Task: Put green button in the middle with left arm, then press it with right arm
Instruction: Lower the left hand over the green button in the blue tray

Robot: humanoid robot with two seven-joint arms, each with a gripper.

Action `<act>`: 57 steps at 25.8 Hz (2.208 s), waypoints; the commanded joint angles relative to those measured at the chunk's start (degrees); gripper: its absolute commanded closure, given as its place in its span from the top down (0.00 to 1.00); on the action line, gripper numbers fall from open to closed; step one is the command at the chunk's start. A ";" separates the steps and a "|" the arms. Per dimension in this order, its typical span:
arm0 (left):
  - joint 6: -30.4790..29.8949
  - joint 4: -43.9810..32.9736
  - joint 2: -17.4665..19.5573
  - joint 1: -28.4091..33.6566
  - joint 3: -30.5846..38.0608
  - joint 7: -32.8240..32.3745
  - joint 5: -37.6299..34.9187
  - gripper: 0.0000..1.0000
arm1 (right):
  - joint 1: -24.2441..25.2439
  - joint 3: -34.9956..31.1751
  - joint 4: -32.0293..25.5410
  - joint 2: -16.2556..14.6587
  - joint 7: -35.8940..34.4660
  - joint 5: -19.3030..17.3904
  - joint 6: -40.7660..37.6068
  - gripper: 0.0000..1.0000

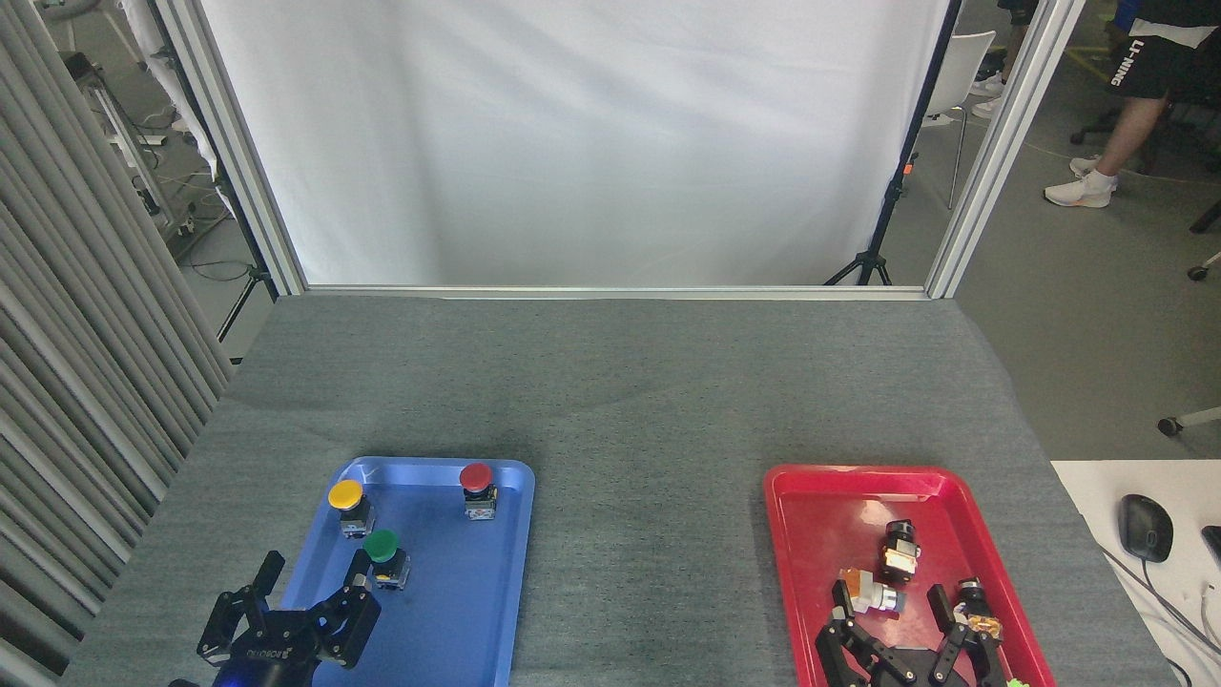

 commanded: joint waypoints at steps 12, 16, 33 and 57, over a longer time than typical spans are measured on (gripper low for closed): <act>0.13 0.88 0.02 0.06 -0.08 0.14 -0.20 0.99 | 1.93 0.30 0.00 -0.62 -0.52 0.00 -0.54 1.00; 0.13 0.88 0.02 0.15 -0.08 0.14 -0.11 0.99 | 1.76 0.21 0.00 -0.71 -0.44 0.00 -2.04 1.00; -0.13 0.80 0.02 0.59 -0.08 0.40 -0.02 0.99 | 1.49 -0.05 -0.26 -0.18 0.18 4.04 -1.68 1.00; -2.42 2.11 0.02 0.59 -0.08 0.40 -0.29 0.99 | 1.76 -2.78 -0.97 -0.53 0.00 4.57 -6.69 1.00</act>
